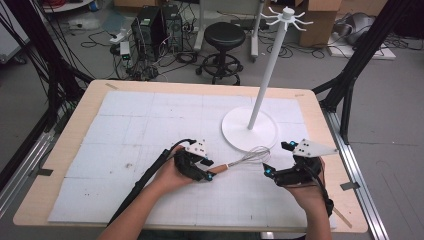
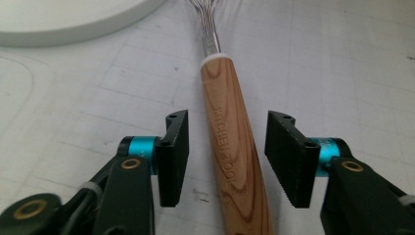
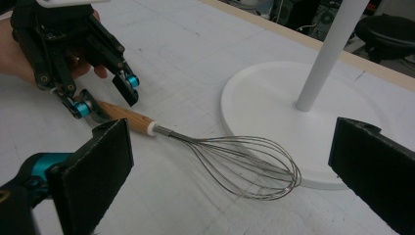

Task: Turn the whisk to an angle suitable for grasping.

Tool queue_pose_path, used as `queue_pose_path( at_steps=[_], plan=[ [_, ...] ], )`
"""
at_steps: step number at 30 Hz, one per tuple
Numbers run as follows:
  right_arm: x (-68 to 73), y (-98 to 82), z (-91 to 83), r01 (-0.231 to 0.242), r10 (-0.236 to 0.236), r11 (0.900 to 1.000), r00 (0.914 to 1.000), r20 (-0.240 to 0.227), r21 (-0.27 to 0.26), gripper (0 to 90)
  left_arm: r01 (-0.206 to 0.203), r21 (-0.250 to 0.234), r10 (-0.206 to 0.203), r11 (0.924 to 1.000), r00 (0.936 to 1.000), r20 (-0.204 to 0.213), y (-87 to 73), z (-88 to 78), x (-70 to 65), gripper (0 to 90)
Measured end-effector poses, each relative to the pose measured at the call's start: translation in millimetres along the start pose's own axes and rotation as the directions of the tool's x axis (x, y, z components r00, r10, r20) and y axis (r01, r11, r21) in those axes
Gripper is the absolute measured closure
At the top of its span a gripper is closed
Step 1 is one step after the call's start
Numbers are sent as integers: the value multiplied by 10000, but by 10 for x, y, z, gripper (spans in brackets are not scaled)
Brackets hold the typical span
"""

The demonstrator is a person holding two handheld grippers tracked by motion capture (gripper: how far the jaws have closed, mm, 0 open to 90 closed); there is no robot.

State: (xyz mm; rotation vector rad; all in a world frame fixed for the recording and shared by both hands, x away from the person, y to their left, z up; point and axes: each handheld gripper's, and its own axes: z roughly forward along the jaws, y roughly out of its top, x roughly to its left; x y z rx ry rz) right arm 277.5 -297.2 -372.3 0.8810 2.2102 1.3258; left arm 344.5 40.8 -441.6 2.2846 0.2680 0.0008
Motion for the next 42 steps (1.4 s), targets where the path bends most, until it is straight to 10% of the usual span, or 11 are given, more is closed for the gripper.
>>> queue_pose_path(
  at_steps=[10,34,42],
  plan=[
    [-8,1,-27,6,-5,10000,10000,79,-67,14,-825,383,833,9959,9963,-214,14,-8,-83,700],
    [-9,6,-52,34,-33,10000,9999,116,-78,14,-1373,477,1377,9894,9904,-68,31,-5,-130,699],
    [-10,2,-51,31,-31,10000,9999,99,-69,14,-1059,340,1064,9938,9943,-120,27,-67,-119,490]
  ],
)
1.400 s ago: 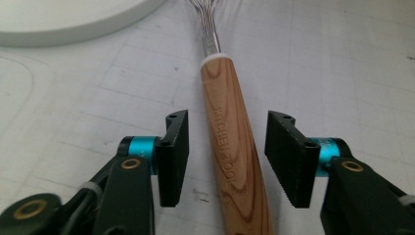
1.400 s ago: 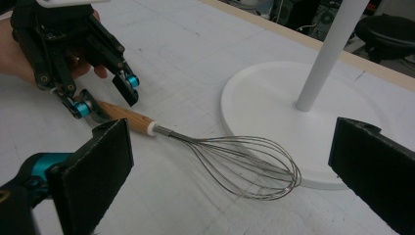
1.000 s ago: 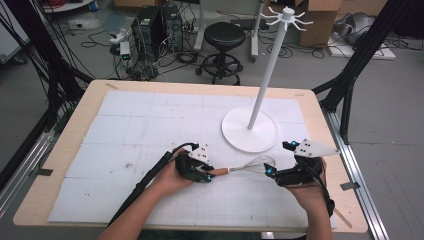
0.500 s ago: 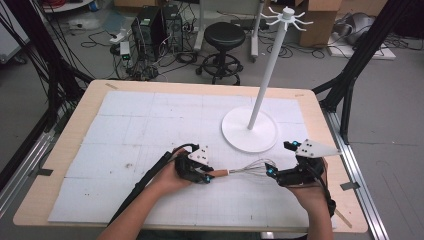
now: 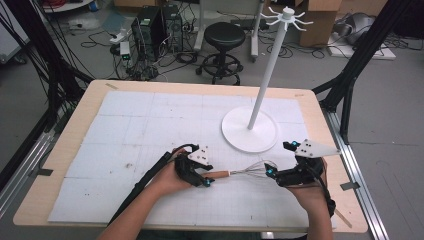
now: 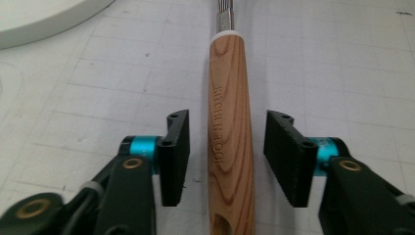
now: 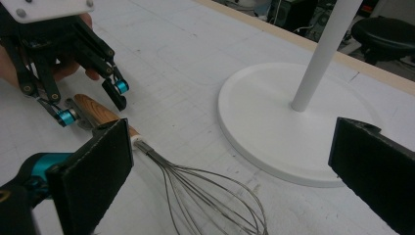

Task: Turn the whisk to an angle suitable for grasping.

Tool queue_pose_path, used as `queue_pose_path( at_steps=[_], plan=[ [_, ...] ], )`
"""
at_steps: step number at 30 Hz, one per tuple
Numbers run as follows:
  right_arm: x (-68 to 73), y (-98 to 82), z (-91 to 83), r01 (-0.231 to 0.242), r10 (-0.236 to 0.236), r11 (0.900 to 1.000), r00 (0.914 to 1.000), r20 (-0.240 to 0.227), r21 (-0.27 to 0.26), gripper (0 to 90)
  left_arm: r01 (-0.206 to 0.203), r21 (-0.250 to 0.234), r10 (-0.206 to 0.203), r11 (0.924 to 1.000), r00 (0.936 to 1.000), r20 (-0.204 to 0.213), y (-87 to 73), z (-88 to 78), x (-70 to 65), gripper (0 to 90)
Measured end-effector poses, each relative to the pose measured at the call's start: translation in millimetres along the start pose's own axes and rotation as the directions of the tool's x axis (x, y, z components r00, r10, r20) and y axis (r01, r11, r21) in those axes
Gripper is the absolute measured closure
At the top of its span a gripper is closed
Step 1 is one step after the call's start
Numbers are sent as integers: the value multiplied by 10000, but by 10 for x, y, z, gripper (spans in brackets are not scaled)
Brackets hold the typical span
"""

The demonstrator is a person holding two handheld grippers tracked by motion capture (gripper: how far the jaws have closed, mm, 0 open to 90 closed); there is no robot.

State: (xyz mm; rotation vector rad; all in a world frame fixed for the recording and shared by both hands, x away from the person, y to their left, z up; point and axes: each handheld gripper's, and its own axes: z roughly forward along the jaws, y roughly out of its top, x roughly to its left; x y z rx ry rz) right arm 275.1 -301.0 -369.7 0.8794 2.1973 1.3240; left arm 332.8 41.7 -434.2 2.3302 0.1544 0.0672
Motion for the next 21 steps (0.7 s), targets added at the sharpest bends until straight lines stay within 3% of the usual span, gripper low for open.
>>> queue_pose_path(
  at_steps=[7,12,16,19,21],
  plan=[
    [2,-5,-10,-54,54,10000,10000,-9,-2,14,422,-1024,-443,9938,9988,-189,-53,-306,15,357],
    [11,2,11,11,-11,10000,10000,-33,38,14,668,-1836,-780,9807,9955,-546,-169,-602,29,312],
    [18,10,40,21,-20,9999,10000,-52,116,14,815,-2403,-1025,9673,9918,-763,-282,-817,17,282],
    [23,15,54,-9,9,9999,10000,-70,112,14,924,-2907,-1206,9523,9894,-808,-344,-952,9,272],
    [20,19,64,13,-13,9999,10000,-47,147,14,927,-3042,-1268,9481,9874,-943,-347,-1023,21,262]
  ],
)
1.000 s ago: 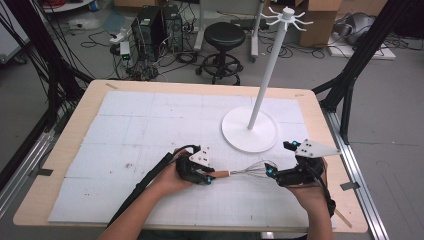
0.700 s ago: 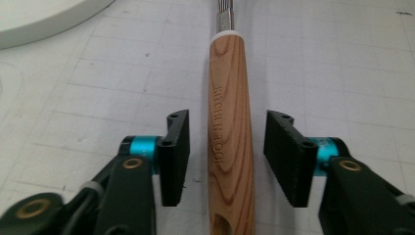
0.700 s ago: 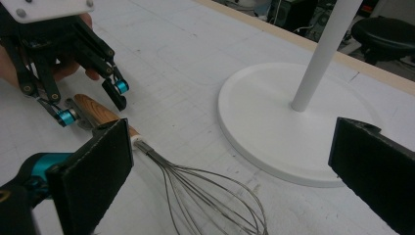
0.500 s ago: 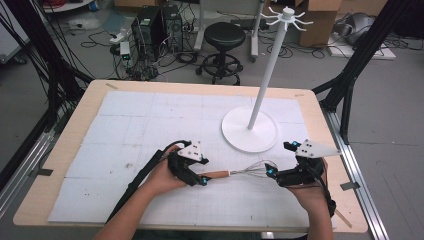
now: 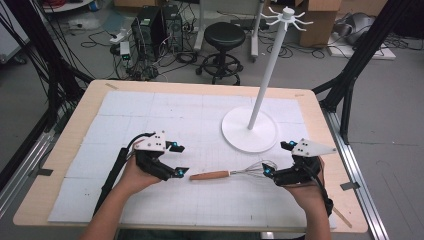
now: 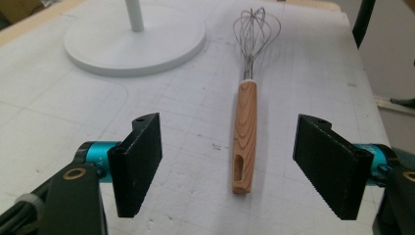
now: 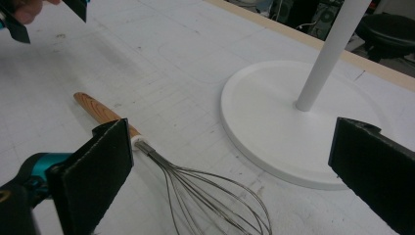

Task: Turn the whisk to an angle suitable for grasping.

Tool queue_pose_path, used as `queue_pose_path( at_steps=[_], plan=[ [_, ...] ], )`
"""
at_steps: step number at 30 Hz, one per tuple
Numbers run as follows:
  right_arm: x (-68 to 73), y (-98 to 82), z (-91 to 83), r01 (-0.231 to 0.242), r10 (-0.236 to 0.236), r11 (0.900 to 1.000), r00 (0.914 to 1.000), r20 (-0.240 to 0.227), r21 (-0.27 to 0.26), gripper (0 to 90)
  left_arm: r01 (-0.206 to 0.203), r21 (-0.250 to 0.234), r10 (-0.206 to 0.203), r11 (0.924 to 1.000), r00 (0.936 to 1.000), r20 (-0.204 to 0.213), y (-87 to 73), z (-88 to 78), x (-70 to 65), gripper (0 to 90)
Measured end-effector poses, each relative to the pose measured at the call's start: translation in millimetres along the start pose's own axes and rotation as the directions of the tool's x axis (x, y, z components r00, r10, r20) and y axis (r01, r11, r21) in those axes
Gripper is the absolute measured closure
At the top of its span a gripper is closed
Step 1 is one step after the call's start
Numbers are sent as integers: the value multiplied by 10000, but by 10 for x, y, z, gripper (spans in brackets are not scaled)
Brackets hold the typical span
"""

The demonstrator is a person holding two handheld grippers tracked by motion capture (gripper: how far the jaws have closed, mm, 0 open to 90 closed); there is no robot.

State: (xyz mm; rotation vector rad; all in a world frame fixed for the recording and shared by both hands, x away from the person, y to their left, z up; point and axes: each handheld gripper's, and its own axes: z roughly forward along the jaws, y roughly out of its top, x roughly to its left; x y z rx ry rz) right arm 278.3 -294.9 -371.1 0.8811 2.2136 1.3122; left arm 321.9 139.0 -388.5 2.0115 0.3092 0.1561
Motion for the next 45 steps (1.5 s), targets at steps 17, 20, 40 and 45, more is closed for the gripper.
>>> queue_pose_path(
  at_steps=[17,20,40,45],
  plan=[
    [-9,1,49,49,-48,9999,10000,-78,136,14,137,-803,-185,9967,9981,-590,-96,-417,68,144],
    [5,3,47,54,-52,9998,9999,-118,172,14,131,-1054,-202,9943,9976,-666,-99,-489,89,99],
    [37,20,121,86,-76,9993,9996,-289,359,14,278,-1256,-459,9917,9885,-1440,-180,-655,177,16],
    [36,17,110,130,-118,9993,9993,-351,340,14,285,-1265,-462,9916,9891,-1395,-177,-640,175,16]
  ],
)
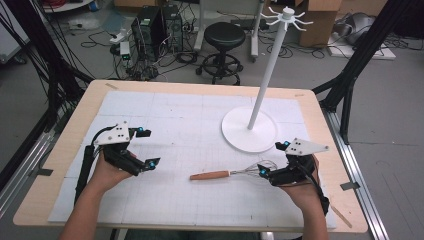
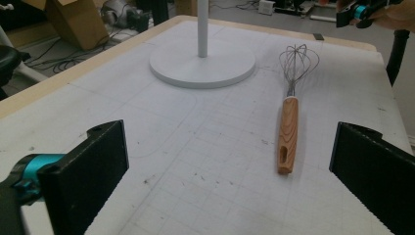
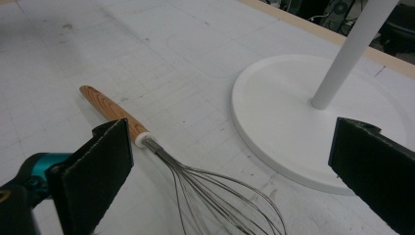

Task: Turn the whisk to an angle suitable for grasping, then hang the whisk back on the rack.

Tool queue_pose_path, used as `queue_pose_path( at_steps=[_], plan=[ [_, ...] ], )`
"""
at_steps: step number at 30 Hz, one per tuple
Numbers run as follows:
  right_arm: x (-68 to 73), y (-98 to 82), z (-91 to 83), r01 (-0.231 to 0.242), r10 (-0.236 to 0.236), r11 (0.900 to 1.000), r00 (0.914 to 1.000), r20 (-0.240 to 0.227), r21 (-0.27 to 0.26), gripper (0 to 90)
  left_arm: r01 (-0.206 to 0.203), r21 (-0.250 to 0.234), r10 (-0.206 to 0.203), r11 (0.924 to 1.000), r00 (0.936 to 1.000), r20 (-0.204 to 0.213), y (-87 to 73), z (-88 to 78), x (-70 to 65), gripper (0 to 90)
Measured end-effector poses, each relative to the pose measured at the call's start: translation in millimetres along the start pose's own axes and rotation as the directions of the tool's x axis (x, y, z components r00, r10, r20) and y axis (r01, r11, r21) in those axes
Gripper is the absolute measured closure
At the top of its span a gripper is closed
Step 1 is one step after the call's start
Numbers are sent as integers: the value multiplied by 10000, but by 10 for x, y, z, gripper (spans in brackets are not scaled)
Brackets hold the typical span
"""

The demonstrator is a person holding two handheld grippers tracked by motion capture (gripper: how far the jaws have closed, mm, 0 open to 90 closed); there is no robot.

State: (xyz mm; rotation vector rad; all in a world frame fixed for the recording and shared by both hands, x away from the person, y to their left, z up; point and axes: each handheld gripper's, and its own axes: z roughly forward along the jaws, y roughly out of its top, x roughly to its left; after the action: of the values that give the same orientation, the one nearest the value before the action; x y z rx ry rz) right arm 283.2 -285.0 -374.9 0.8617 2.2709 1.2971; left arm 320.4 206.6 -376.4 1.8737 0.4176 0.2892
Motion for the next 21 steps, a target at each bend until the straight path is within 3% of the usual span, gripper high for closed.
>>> queue_pose_path(
  at_steps=[8,14,21],
  plan=[
    [50,1,31,33,-31,9998,10000,-83,179,14,110,-110,-109,9999,9999,52,9,-10,36,16],
    [84,60,102,344,-336,9991,9990,-290,261,14,-68,50,68,10000,10000,-6,12,-29,-14,16],
    [158,116,208,666,-630,9964,9957,-675,524,14,9,37,-9,10000,10000,-1,2,-22,7,16]
  ],
)
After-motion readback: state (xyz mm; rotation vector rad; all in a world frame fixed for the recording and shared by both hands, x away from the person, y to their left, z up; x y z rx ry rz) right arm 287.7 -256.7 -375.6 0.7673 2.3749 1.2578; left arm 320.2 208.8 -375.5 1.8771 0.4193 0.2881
